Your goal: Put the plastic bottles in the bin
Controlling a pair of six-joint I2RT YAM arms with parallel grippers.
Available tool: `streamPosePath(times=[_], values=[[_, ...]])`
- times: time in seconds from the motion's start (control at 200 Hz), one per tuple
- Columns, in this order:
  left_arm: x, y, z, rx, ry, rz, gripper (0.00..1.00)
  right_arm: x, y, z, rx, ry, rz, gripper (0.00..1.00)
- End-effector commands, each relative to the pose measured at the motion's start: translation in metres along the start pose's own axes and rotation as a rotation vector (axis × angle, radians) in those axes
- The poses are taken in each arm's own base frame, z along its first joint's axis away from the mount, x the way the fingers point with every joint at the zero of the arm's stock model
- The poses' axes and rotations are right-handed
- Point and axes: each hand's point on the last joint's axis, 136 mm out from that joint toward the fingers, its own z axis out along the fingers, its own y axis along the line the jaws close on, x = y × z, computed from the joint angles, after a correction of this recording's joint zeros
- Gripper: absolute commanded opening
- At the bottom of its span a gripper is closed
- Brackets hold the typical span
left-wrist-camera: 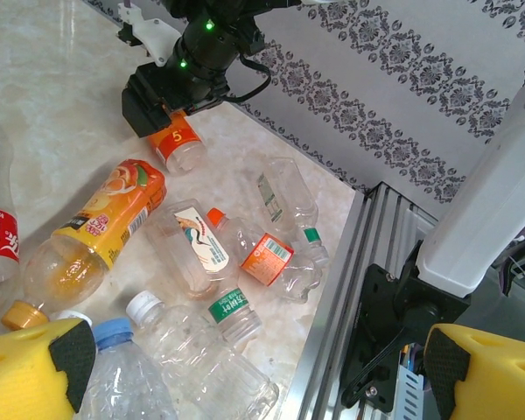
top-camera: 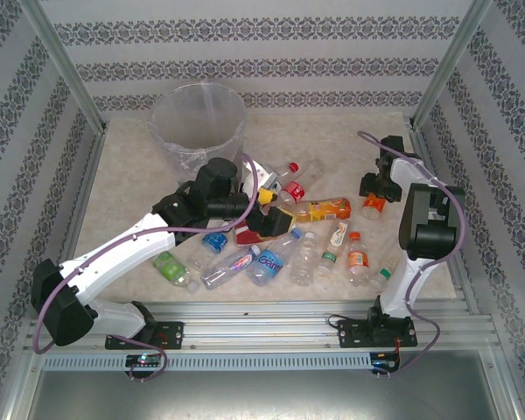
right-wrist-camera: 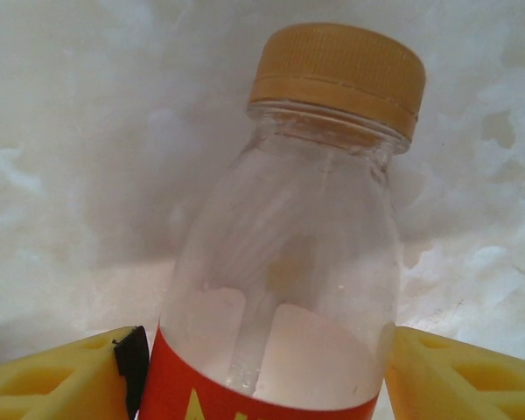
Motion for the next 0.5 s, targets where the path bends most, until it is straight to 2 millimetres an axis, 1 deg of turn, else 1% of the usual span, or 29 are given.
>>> streamPosePath(times=[0.0,0.22,0.27,0.365,0.495], values=[[-0.007,-0.009,0.000,0.020,-0.005,0.029,0.97,0.013,0.000,0.008,0.013,0.047,0.010,0.66],[-0.007,-0.009,0.001,0.018,-0.003,0.025,0.97,0.011,0.001,0.007,0.006,0.037,0.016,0.61],[-0.008,-0.009,0.000,0.017,-0.005,0.026,0.97,0.009,0.002,0.005,0.001,0.025,0.021,0.59],[-0.009,-0.007,-0.001,0.002,-0.003,0.018,0.97,0.006,0.005,-0.002,-0.018,0.001,0.028,0.58],[-0.009,-0.005,-0.001,-0.010,-0.001,0.003,0.99,-0.003,0.011,-0.017,-0.063,-0.048,0.039,0.57]])
